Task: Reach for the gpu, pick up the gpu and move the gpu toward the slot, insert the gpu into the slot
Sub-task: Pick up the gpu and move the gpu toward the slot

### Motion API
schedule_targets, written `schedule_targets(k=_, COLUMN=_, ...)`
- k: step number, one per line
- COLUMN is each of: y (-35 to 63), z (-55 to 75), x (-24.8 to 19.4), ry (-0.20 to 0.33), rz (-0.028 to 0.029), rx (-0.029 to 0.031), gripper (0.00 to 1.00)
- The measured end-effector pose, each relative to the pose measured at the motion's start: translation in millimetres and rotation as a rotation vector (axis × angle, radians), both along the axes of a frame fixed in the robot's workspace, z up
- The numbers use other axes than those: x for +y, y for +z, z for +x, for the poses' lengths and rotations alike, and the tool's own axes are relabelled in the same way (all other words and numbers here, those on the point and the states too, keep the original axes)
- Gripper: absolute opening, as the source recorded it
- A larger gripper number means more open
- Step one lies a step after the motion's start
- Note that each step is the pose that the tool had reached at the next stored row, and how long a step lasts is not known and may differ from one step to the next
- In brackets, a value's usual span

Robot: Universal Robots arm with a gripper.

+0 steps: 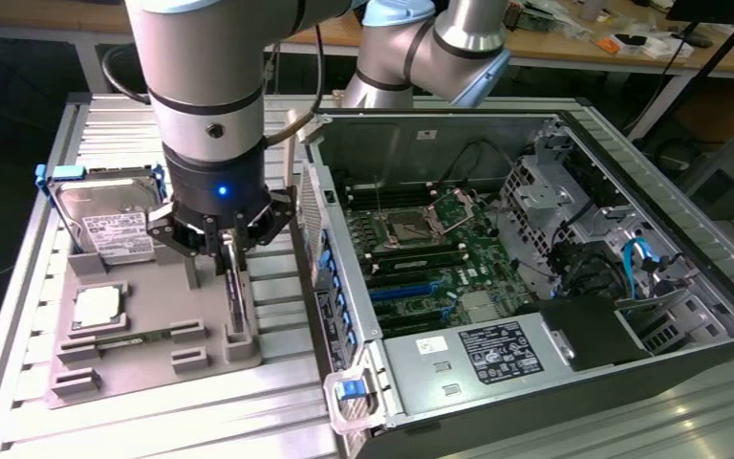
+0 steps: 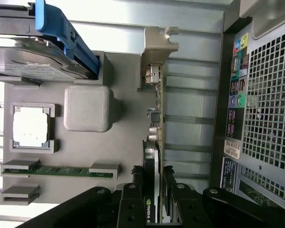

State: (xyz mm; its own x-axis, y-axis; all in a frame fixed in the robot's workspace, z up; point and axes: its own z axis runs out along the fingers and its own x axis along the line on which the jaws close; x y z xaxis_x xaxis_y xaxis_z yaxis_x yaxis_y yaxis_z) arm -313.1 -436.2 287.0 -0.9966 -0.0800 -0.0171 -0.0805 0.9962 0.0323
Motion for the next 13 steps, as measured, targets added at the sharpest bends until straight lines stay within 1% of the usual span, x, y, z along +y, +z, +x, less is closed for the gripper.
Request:
schedule_targets(k=7, y=22.9, z=0.0, x=0.5, ry=0.000, rz=-0.0022, rx=-0.0042, gripper=0.27)
schedule_targets(k=13, y=38.2, z=0.0, x=2.0, ry=0.000, rz=-0.0034, rx=-0.0101, gripper=0.27)
